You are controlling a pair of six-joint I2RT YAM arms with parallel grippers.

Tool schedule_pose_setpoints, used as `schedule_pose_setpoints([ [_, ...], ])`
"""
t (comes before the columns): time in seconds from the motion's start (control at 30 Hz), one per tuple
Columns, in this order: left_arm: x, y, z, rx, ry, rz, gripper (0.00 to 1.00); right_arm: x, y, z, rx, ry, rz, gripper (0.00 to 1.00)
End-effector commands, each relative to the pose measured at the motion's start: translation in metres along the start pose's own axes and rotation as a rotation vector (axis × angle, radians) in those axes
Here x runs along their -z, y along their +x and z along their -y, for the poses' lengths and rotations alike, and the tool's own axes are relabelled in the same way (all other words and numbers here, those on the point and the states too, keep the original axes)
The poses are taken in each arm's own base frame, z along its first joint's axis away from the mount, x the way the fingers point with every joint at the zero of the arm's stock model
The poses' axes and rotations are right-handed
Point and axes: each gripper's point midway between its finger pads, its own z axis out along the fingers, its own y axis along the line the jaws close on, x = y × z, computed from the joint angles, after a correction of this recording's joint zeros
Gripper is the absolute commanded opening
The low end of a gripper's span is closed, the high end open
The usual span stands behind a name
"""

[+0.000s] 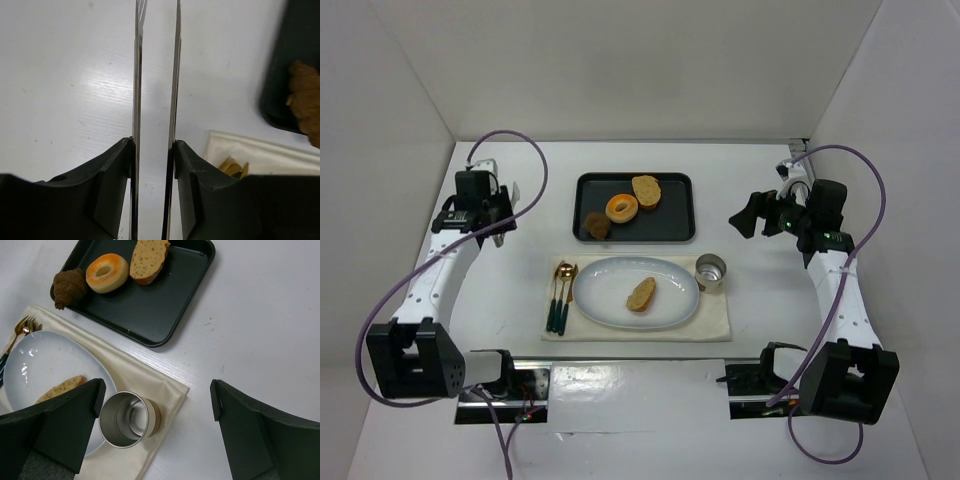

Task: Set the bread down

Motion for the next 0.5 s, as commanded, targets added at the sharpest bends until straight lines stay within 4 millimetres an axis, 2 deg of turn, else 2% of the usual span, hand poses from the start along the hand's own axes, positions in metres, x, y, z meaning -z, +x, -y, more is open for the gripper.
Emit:
schedule_pose_setpoints([
  [0.0,-0.024,-0.001,-0.016,0.031,-0.087,0.015,0.52,0.011,-0.024,-0.014,0.119,-0.033,0.064,0.99],
  [0.1,-0.043,0.012,-0.026,0.011,-0.142,-0.042,0.52,0.012,-0.025,-0.014,0.118,-0.033,0.063,0.99],
  [0.17,-0.049,0.012,-0.027,0.0,-0.152,-0.049,0.52,0.012,-0.023,-0.015,0.111,-0.034,0.055,0.99],
  [0.33,-0.069,0.028,-0.036,-0.036,-0.202,-0.131,0.52,0.014,-0.025,-0.018,0.118,-0.042,0.062,0.99],
  [0.37,-0.075,0.039,-0.04,-0.037,-0.216,-0.182,0.53,0.014,-0.025,-0.018,0.118,-0.042,0.062,0.99],
  [0.43,-0.08,0.046,-0.041,-0.042,-0.22,-0.208,0.54,0.014,-0.025,-0.018,0.118,-0.042,0.062,0.99],
  [0.47,-0.084,0.06,-0.043,-0.042,-0.229,-0.263,0.54,0.014,-0.025,-0.018,0.118,-0.042,0.062,0.99],
])
